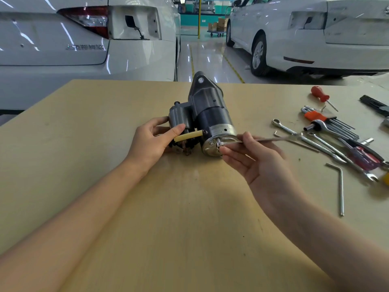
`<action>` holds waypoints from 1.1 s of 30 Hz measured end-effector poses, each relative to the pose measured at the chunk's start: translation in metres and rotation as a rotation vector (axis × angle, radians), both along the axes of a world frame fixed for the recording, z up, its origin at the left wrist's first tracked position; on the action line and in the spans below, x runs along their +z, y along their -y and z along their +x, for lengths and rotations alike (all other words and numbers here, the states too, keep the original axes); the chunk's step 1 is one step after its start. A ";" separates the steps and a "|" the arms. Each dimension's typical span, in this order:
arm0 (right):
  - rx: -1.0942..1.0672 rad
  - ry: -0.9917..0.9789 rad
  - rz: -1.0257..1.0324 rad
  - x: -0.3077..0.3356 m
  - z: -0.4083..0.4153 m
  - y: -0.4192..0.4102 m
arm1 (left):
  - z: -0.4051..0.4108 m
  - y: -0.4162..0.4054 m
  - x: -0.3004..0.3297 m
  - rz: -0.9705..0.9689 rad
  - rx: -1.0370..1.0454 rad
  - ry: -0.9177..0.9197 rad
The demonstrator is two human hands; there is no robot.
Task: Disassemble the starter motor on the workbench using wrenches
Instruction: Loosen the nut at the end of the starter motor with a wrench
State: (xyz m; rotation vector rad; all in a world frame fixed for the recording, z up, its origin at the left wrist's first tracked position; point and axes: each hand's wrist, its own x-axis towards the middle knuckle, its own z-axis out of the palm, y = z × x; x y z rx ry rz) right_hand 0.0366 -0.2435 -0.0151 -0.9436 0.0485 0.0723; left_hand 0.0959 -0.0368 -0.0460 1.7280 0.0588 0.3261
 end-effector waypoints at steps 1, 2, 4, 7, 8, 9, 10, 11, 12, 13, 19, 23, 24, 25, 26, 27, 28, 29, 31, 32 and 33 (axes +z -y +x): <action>-0.017 0.053 -0.078 0.001 0.000 0.001 | 0.000 0.000 0.000 0.002 -0.003 0.001; -0.033 0.105 -0.163 0.002 0.000 0.002 | -0.001 0.000 0.001 0.006 -0.005 0.002; -0.067 0.254 -0.369 0.007 0.000 0.001 | -0.002 0.001 0.001 0.011 -0.013 -0.001; -0.177 0.636 -0.949 0.010 0.000 -0.006 | -0.004 0.001 0.003 -0.018 -0.026 -0.013; -0.196 0.774 -1.141 0.011 -0.001 -0.011 | -0.004 0.001 0.003 -0.023 -0.029 -0.014; -0.199 0.894 -1.301 0.010 -0.001 -0.015 | -0.004 0.001 0.003 -0.022 -0.031 -0.015; -0.163 0.983 -1.443 0.010 -0.002 -0.020 | -0.004 0.001 0.003 -0.022 -0.029 -0.017; -0.117 1.052 -1.597 0.007 -0.003 -0.024 | -0.004 0.001 0.003 -0.027 -0.025 -0.021; -0.070 1.112 -1.760 0.004 -0.004 -0.027 | -0.003 0.001 0.003 -0.030 -0.021 -0.025; -0.047 1.138 -1.892 0.002 -0.005 -0.030 | -0.003 0.001 0.002 -0.027 -0.021 -0.027; -0.079 1.200 -1.679 -0.004 -0.015 -0.020 | -0.002 0.001 0.001 -0.017 -0.014 -0.030; 0.020 0.508 -0.850 -0.005 -0.020 -0.016 | -0.003 0.001 0.003 -0.051 -0.032 -0.029; 0.036 0.288 -0.602 -0.003 -0.017 -0.014 | -0.003 0.001 0.002 -0.051 -0.034 -0.023; 0.049 0.087 -0.372 -0.002 -0.013 -0.012 | -0.003 0.002 0.002 -0.052 -0.033 -0.016; 0.053 -0.080 -0.175 -0.001 -0.009 -0.010 | -0.003 0.002 0.002 -0.056 -0.030 -0.011; 0.043 -0.197 -0.029 0.000 -0.006 -0.009 | -0.003 0.001 0.002 -0.061 -0.028 -0.011; 0.024 -0.259 0.054 0.000 -0.005 -0.008 | -0.002 0.001 0.001 -0.063 -0.027 -0.011; 0.007 -0.277 0.096 -0.001 -0.003 -0.008 | -0.002 0.001 0.001 -0.062 -0.027 -0.013; -0.010 -0.260 0.141 -0.003 -0.002 -0.008 | -0.002 0.001 0.001 -0.063 -0.030 -0.015; -0.011 -0.252 0.157 -0.002 -0.002 -0.009 | -0.001 0.001 0.001 -0.063 -0.030 -0.013; -0.009 -0.242 0.166 -0.002 -0.003 -0.009 | -0.001 0.001 0.001 -0.061 -0.029 -0.012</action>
